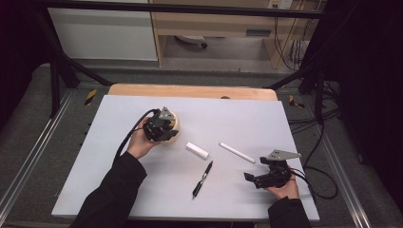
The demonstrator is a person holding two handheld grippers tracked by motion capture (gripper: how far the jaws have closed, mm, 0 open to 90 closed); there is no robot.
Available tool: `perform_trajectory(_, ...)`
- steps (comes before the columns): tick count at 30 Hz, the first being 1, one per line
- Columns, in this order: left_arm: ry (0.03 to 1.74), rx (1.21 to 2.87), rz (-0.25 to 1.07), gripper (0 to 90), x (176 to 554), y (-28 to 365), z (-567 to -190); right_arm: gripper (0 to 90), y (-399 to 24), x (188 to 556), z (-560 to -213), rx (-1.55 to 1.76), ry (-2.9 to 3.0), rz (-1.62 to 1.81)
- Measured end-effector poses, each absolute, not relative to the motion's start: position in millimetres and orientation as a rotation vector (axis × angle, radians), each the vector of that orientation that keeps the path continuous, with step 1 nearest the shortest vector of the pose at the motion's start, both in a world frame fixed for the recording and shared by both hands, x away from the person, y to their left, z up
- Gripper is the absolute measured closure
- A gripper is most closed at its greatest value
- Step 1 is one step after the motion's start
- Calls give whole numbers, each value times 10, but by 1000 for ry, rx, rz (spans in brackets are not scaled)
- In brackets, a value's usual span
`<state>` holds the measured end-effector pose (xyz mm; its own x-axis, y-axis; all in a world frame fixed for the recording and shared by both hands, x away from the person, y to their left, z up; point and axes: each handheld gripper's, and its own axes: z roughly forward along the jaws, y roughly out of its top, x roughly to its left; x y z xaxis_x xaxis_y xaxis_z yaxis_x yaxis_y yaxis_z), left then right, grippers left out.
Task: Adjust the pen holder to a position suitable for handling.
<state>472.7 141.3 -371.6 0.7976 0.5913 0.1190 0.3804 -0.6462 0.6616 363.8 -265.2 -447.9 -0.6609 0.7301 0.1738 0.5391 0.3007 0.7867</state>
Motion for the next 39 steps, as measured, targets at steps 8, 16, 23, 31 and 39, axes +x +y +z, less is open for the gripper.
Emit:
perform_trajectory(8, 686, 2364, 395, 772, 4704, 1455, -3694, 5, -2652, 3639, -4480, 1166, 2350, 1287)
perform_trajectory(16, 648, 2380, 348, 773, 4603, 1484, -3617, 5, -2650, 3638, -4480, 1169, 2350, 1288)
perform_trajectory(23, 625, 2403, 300, 772, 4481, 1435, -3568, 5, -2648, 3637, -4481, 1171, 2351, 1287)
perform_trajectory(31, 617, 2406, 279, 771, 4369, 1387, -3539, 5, -2646, 3638, -4482, 1170, 2354, 1286)
perform_trajectory(39, 648, 2409, 241, 769, 4370, 1405, -3615, 5, -2644, 3639, -4484, 1171, 2358, 1283)
